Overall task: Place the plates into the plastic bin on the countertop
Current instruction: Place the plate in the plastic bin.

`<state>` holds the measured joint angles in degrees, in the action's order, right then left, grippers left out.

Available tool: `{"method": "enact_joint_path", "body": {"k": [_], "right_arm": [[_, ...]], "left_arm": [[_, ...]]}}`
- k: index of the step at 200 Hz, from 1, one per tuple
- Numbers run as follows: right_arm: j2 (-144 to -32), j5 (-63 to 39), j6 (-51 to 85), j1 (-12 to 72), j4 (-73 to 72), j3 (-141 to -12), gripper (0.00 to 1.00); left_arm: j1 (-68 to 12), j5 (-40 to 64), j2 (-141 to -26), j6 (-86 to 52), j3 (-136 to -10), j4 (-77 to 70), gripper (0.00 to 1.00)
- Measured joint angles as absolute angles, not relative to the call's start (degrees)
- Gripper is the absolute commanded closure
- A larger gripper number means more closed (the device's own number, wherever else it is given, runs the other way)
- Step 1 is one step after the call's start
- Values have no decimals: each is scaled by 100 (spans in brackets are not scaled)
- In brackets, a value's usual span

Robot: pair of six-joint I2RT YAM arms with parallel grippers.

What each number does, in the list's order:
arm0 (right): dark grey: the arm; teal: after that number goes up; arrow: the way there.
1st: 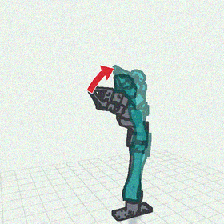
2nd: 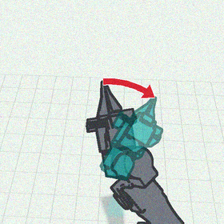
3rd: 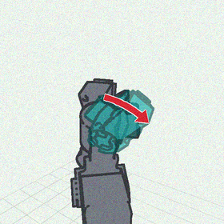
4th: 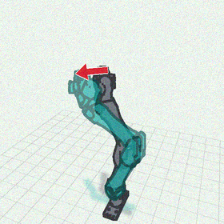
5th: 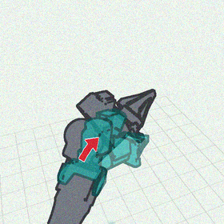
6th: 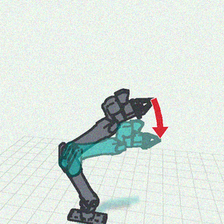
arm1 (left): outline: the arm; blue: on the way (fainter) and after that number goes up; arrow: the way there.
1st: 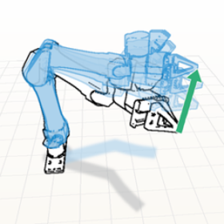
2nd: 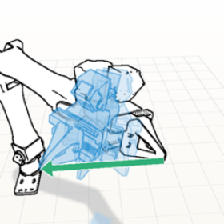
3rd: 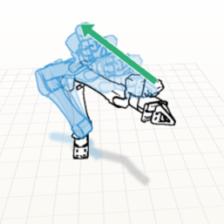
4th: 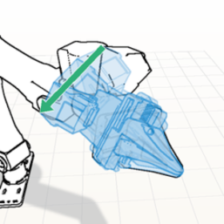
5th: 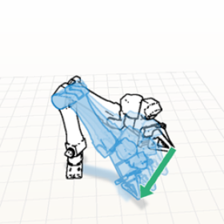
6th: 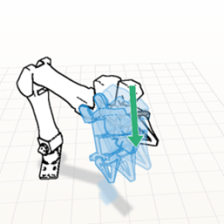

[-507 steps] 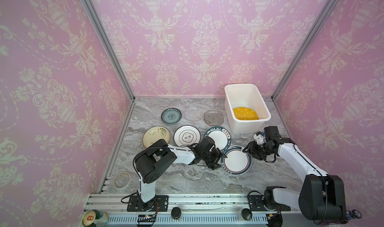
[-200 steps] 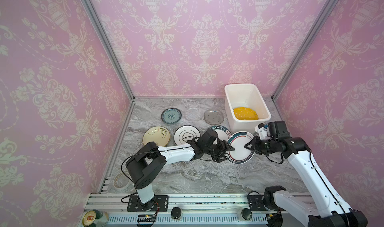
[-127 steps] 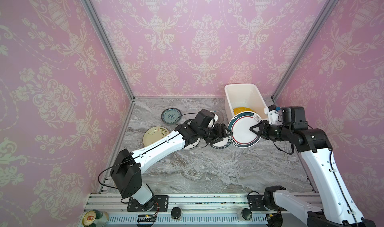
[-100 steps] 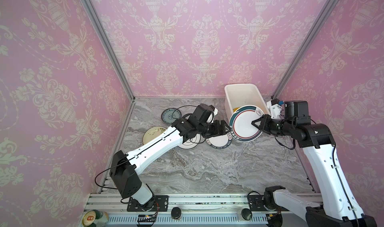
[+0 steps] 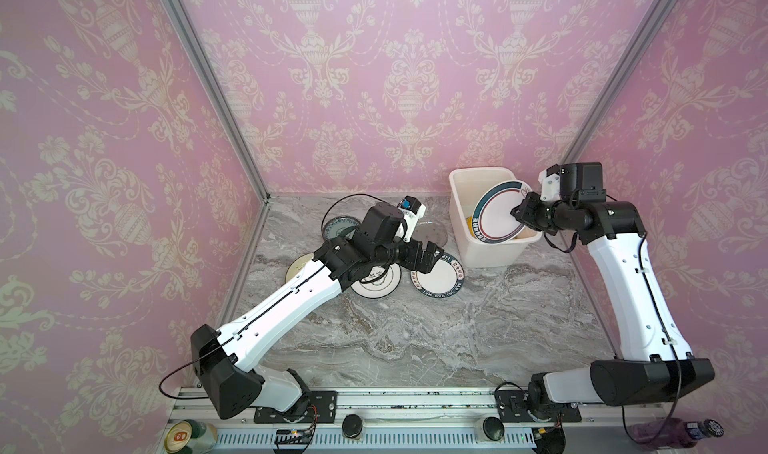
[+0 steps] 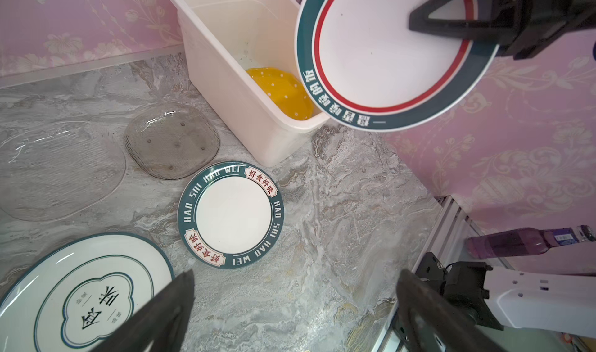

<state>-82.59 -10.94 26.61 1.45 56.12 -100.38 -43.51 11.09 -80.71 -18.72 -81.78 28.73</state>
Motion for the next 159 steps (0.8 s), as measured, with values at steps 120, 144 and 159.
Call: {"method": "enact_joint_path", "body": {"k": [120, 144, 159], "right_arm": [[-10335, -56, 2106, 110, 5424, -11214, 100], [-10613, 56, 1970, 115, 5393, -11255, 100], [-10766, 99, 1898, 126, 5380, -11255, 100]], "left_arm": [[-4248, 1085, -8724, -1726, -7557, 1653, 1], [-4241, 1135, -8803, -1723, -7520, 1584, 1], [-4235, 1164, -8809, -1723, -7505, 1555, 1]]}}
